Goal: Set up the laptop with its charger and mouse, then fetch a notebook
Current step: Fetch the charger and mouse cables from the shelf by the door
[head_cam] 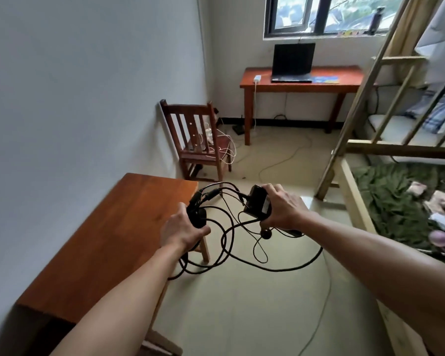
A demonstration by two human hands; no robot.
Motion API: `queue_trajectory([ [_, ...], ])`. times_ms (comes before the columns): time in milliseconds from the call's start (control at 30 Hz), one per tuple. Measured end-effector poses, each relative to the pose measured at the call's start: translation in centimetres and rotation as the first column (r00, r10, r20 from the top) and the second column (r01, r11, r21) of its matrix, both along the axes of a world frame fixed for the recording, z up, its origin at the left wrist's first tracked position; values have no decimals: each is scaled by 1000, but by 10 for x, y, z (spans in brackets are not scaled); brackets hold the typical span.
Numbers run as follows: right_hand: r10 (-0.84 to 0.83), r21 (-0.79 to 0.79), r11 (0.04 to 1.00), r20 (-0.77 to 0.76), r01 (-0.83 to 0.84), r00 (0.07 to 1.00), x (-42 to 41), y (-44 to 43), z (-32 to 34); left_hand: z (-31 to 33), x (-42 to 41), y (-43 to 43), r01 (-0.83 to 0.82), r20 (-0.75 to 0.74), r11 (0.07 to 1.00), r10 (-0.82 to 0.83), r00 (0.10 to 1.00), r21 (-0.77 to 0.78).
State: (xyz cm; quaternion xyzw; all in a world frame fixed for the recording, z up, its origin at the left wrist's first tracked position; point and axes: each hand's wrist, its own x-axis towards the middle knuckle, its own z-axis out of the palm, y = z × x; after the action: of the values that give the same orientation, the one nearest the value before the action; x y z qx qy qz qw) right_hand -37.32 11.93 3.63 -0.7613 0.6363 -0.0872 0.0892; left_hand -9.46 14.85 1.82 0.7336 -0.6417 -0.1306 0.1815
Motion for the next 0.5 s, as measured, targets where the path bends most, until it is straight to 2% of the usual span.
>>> queue_trajectory([
  [333, -157, 65, 985, -4, 157, 988, -75, -145, -41, -33, -71, -189, 162, 65, 986, -164, 984, 26],
  [500, -235, 50, 971, 7, 234, 972, -98, -242, -29, -27, -101, -309, 249, 64, 968, -249, 966, 11],
])
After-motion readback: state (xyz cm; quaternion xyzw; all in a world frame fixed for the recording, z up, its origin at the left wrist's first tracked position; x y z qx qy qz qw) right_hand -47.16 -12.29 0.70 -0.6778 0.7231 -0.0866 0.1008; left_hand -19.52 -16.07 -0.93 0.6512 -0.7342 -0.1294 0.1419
